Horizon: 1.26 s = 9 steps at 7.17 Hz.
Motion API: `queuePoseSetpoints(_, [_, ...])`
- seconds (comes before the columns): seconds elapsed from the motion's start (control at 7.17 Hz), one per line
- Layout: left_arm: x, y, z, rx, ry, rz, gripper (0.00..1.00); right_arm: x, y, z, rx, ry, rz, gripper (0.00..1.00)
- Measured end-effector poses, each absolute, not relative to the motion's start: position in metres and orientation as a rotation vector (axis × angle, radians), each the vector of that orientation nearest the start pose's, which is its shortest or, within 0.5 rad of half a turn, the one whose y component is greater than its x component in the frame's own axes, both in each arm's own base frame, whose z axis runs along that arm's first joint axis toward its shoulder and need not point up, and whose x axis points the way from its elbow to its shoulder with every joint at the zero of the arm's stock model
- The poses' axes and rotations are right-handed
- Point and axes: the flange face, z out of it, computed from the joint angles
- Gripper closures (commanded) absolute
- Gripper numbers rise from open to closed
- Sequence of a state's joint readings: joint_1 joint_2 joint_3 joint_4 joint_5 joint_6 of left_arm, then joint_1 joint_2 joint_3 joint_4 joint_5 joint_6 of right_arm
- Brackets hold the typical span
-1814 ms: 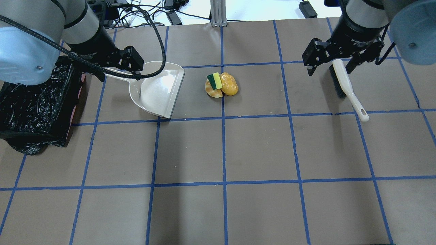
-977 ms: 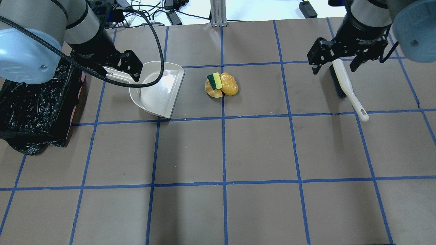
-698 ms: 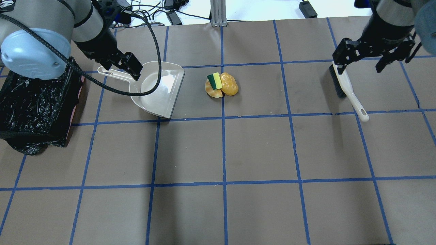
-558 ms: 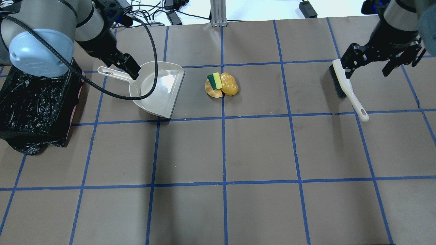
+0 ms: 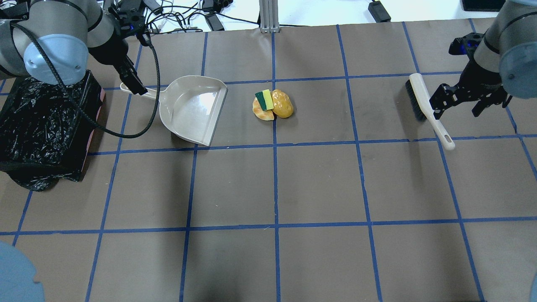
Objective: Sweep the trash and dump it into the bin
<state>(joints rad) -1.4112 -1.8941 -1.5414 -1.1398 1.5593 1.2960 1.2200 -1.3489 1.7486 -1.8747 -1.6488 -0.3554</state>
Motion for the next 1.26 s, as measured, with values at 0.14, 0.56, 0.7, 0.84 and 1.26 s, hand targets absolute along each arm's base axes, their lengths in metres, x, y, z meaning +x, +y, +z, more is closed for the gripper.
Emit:
queuePoseSetpoints(0.14, [-0.026,-0.65,0.348,1.77,2.468,-0.158,0.0,-0.074,-0.557,0.298,-0.025,3.16,0.229,0.06])
queuePoseSetpoints(0.56, [-0.007,-0.674,0.301,1.959,2.211,-0.027,0.0,-0.077,-0.558,0.248,-0.129,3.126,0.308,0.06])
queuePoseSetpoints(0.7, [-0.005,-0.675,0.294,2.012,2.159,-0.006,0.02,-0.076,-0.556,0.237,-0.157,3.118,0.319,0.06])
queuePoseSetpoints(0.84, [-0.005,-0.674,0.288,2.046,2.137,0.006,0.02,-0.076,-0.555,0.229,-0.176,3.111,0.332,0.09])
queuePoseSetpoints(1.26, [0.01,-0.677,0.268,2.108,2.122,0.027,0.02,-0.077,-0.555,0.223,-0.209,3.103,0.341,0.21])
